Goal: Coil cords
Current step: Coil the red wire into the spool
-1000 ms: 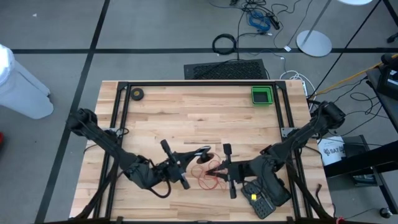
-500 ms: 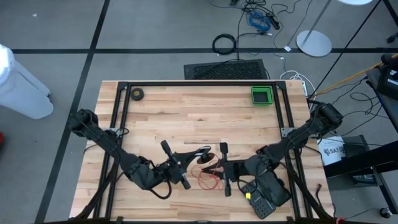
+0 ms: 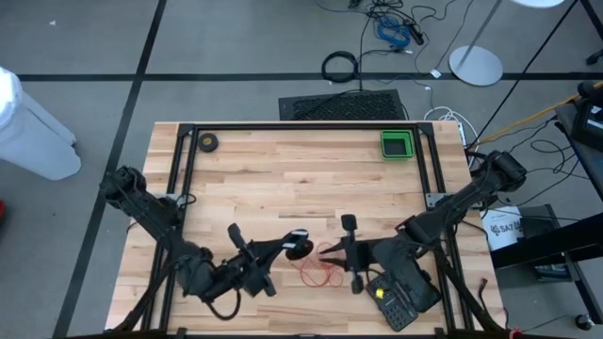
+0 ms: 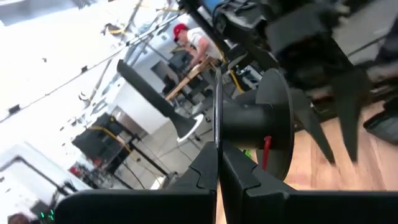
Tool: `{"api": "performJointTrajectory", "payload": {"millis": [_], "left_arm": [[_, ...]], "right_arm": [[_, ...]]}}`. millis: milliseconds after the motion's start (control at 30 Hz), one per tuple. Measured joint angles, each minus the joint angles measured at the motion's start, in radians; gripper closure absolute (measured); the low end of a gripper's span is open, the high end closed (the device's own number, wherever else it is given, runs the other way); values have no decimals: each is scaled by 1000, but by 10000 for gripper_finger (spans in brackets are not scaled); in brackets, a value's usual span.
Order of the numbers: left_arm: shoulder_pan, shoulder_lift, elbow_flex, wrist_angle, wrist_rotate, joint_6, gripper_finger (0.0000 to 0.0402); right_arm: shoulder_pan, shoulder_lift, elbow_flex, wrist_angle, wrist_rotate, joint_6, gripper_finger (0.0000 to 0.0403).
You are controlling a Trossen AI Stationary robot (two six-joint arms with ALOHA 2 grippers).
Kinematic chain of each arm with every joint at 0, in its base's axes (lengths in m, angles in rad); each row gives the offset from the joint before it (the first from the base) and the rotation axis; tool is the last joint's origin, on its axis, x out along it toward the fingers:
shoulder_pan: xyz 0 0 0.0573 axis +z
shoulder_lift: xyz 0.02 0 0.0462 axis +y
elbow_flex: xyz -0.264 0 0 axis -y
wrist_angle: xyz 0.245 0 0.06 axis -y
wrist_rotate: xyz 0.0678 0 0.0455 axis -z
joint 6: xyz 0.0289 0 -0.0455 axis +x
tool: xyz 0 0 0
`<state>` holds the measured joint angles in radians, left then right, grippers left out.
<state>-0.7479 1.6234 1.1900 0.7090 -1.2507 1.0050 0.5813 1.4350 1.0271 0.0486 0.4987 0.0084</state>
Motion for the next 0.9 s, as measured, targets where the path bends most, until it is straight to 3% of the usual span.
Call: {"api": "performJointTrajectory", "payload": {"millis": [133,300,633,900], "left_arm": [[-11,0,0,14,1,32,400],[-12,0,0,17,4,31,400],[-12,0,0,17,-31,56,400],[-11,0,0,17,-32,55,400]], "right_arm": [[18,-35,0,-3,1,28,344],[12,-22,1,173,54,46,343],[-46,38,0,229,-14,184,311],[-68,73,1,258,-35,180,279]]}}
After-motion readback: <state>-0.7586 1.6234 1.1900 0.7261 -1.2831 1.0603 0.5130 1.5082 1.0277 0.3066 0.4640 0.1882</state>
